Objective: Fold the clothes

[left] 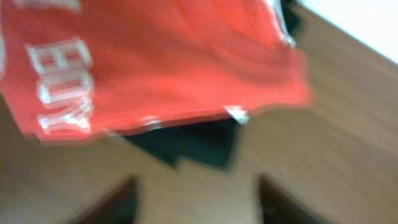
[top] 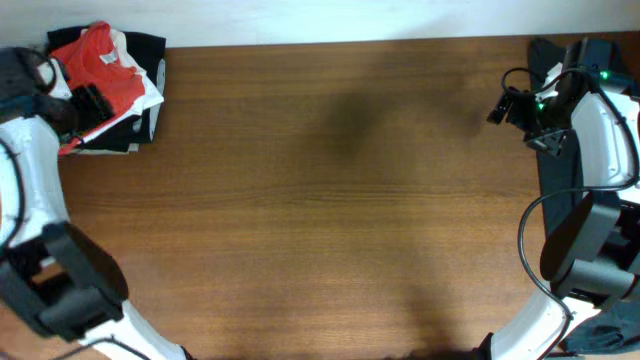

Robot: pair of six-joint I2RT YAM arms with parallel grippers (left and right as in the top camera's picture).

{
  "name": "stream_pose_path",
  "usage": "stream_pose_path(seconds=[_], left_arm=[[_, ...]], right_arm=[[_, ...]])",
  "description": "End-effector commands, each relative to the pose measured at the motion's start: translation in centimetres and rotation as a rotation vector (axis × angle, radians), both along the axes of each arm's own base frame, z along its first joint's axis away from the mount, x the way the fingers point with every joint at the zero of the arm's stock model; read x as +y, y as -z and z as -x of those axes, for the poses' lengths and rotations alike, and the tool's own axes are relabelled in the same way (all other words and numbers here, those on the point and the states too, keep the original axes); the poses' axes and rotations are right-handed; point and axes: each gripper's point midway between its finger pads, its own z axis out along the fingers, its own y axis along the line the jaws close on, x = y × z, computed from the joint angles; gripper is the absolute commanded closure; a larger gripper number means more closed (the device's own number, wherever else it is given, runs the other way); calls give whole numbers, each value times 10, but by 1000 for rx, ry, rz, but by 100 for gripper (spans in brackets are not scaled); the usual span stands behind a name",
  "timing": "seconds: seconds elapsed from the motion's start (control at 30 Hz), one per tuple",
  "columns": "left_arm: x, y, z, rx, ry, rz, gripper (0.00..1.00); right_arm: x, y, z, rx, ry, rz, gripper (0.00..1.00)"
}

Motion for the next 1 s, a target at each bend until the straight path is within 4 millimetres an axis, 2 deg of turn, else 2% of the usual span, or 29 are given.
stream_pose_path(seconds=[0.0,0.03,0.07,0.13,0.17,0.23,0.3,0.33,0.4,0.43,0.47,0.5,0.6,0.67,0.77,0.87,0.9,0.97], left_arm=[[-44,-105,41,-151,86,48,13],[-51,-126,56,-173,84,39,1],[-58,-146,72,-197,86,28,1],[-73,-173,105,-216,87,18,1],[-79,-182,120,-218,87,17,1],[-83,-188,130,-223,86,11,1],[-85,-183,133,-197,84,23,1],[-86,-180,136,-185,83,30,1],[-86,-180,136,-185,83,30,1],[-86,-180,136,-185,83,30,1],[-86,-180,136,-185,83,30,1],[-86,-180,136,-185,83,30,1],[-86,-180,136,-185,83,30,1],[-86,-180,136,-185,83,30,1],[-86,-180,136,-185,83,30,1],[-86,-180,136,-185,83,30,1],[-86,-180,136,-185,83,30,1],[-86,-181,136,-185,83,30,1]], right_arm=[[2,-15,-10,-59,-16,2,1],[15,-18,-12,-82,-40,-68,1],[30,-21,-8,-76,-63,-150,1],[61,-53,-11,-187,-173,-327,1],[64,-73,-5,-220,-192,-286,1],[63,-117,21,-254,-184,-115,1],[65,-167,72,-282,-184,77,1],[81,-193,123,-270,-207,149,1],[110,-204,176,-236,-285,130,1],[119,-208,196,-231,-315,132,1],[135,-219,230,-266,-378,129,1],[143,-227,252,-302,-412,126,1],[144,-247,291,-433,-420,140,1],[144,-252,300,-471,-417,146,1],[144,-248,304,-452,-419,143,1],[135,-242,295,-467,-390,194,1],[135,-232,288,-486,-394,200,2],[136,-192,270,-568,-386,212,1]])
